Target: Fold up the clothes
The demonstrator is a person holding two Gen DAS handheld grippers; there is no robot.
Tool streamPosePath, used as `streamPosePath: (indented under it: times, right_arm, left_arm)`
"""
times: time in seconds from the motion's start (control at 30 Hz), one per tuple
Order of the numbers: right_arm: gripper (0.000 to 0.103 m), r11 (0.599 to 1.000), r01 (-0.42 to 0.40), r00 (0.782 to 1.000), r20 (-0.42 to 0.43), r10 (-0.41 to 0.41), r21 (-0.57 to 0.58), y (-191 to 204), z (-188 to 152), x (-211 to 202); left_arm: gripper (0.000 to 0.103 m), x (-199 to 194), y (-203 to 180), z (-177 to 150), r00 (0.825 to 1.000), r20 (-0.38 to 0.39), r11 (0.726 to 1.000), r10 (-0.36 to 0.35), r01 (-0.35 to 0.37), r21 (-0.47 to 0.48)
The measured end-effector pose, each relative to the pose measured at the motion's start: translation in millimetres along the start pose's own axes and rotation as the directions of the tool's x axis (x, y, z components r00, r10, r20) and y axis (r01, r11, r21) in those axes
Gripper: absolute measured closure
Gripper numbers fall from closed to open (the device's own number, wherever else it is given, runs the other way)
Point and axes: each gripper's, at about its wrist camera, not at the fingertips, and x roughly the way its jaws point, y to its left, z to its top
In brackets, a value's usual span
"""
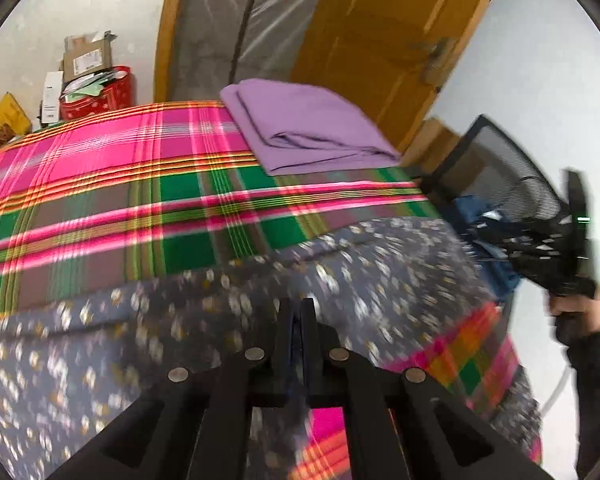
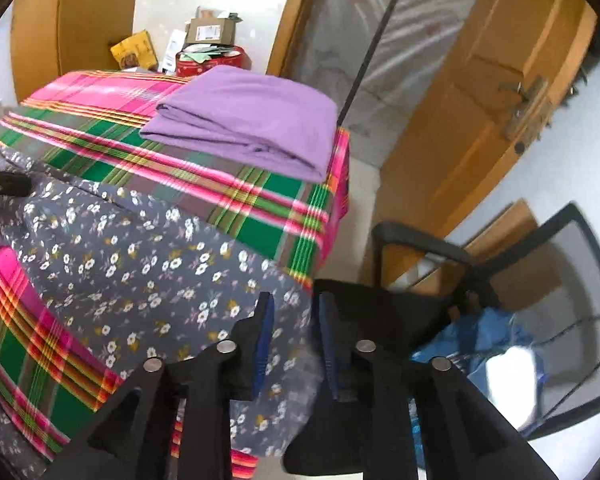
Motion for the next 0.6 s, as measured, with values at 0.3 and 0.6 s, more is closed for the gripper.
streamPosePath:
  times: [0.3, 0.6]
  right_arm:
    - [0.069, 0.959, -0.157, 0.984, 0.119, 0.132, 0.236, -8.1, -62.8, -47.8]
    - [0.066, 0.986, -0.156, 0.986, 0.044, 0.159, -0.065, 64.0, -80.9, -36.1]
  left_arm:
    - [0.098, -59.9, -1.0, -51.4, 0.997, 0.057, 0.996, 0.048, -0.052, 0.070]
    - [0.091, -54.5, 9.8, -80.9, 0.990, 0.028, 0.987, 0.138, -0.140, 0.079]
